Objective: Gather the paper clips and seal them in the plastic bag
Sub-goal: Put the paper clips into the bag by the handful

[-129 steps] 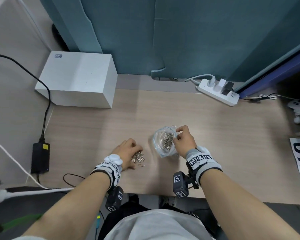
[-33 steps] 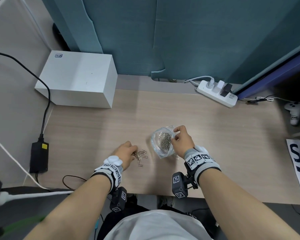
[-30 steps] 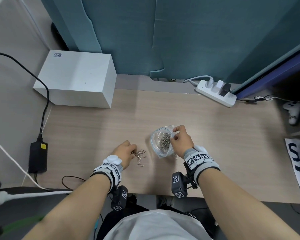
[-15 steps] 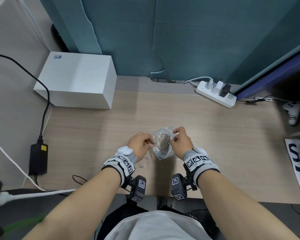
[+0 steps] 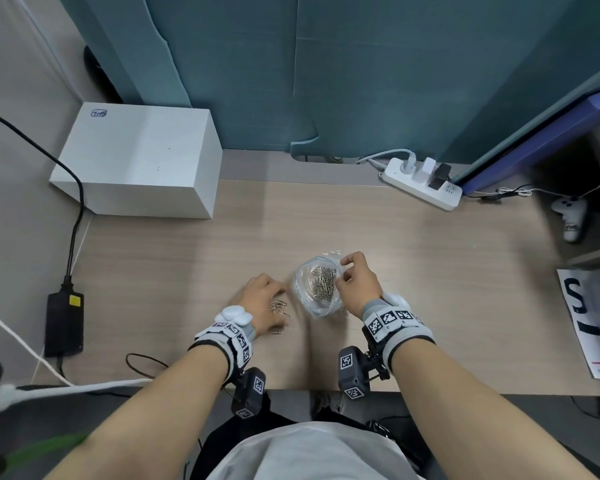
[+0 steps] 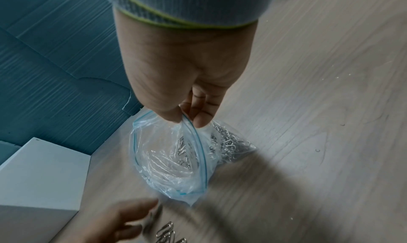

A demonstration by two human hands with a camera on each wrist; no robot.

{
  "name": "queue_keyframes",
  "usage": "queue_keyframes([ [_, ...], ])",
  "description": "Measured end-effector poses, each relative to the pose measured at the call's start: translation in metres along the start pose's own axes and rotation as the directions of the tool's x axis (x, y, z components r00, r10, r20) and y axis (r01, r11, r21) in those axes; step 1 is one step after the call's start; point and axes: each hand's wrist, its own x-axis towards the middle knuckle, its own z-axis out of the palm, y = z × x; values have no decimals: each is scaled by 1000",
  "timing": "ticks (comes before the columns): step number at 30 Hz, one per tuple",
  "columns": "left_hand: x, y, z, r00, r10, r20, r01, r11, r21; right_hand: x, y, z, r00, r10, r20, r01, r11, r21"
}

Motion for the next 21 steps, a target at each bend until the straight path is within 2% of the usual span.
queue_keyframes([
  [3, -5, -7, 11, 996, 55, 68, -64, 989, 130, 0, 2, 0, 1000, -6, -4, 6, 1000, 4],
  [8, -4, -4, 15, 992, 111, 60, -116, 990, 78, 0, 4, 1, 1000, -2, -4, 2, 1000, -6],
  [13, 2, -7, 16, 994, 100, 40, -102, 993, 53, -2, 2, 0, 1000, 6, 6, -6, 1000, -9],
  [18, 8, -4, 10, 990, 109, 86, -117, 989, 94, -2, 1, 0, 1000, 6, -2, -6, 1000, -8],
  [21, 9, -3, 9, 996, 57, 68, -60, 997, 46, -3, 0, -1, 1000, 7, 4, -7, 1000, -7],
])
